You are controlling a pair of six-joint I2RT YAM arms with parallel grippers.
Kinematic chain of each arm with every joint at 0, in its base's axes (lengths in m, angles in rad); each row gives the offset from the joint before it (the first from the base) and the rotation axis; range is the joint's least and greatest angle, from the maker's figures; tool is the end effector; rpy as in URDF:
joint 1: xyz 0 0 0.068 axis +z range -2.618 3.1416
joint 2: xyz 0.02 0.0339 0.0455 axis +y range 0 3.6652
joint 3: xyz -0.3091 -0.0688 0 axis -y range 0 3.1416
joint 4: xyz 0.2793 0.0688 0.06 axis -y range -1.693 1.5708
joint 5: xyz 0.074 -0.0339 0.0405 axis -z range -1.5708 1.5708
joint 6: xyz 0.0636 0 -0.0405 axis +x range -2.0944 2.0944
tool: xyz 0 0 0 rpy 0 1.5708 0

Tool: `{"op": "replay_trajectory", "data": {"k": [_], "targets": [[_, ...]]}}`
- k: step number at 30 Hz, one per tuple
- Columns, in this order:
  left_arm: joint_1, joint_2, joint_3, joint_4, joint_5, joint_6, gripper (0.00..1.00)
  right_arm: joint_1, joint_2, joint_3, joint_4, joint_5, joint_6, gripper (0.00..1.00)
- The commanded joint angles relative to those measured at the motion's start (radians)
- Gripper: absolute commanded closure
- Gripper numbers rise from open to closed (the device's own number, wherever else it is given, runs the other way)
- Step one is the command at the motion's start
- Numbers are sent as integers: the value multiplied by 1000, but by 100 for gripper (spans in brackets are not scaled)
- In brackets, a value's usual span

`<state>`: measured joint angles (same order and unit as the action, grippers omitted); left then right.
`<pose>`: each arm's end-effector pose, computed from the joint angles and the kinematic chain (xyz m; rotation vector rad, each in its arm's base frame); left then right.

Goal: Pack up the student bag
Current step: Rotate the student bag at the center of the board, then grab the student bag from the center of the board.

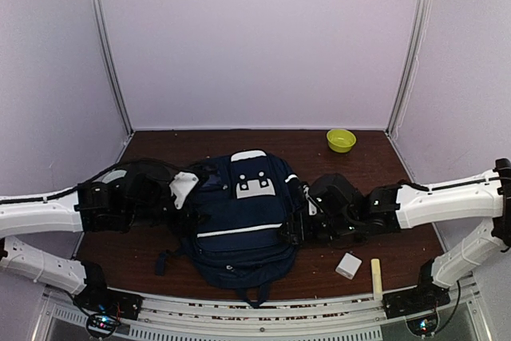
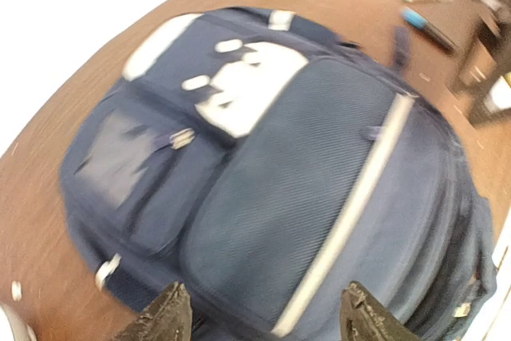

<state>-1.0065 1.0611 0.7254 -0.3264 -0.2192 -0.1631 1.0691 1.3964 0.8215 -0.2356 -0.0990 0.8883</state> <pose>0.1507 -0.2123 0.2643 0.8073 2.0937 -0.3986 0.1522 0.2906 0.2169 -0.2901 2.6216 0.9473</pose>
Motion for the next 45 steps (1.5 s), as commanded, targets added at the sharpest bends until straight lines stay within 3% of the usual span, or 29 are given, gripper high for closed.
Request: {"op": "replay_trajectory", "data": {"k": [1,10,21,39,43,45], "targets": [[-112,188,135,-33,-1,148,34,-5,-107,-102,-20,80,20,28],[-180,414,284,-74,76,365,35,-9,-265,-208,-82,140,47,27],[-207,559,386,-120,106,433,37,-15,-282,-225,-51,134,54,26],[-231,621,321,-2,-275,468,44,-16,-276,-228,-44,121,55,27],[-231,618,306,33,-332,479,51,-16,-269,-222,-44,118,53,27],[-231,613,304,42,-324,481,63,-16,-268,-220,-45,116,54,27]]}}
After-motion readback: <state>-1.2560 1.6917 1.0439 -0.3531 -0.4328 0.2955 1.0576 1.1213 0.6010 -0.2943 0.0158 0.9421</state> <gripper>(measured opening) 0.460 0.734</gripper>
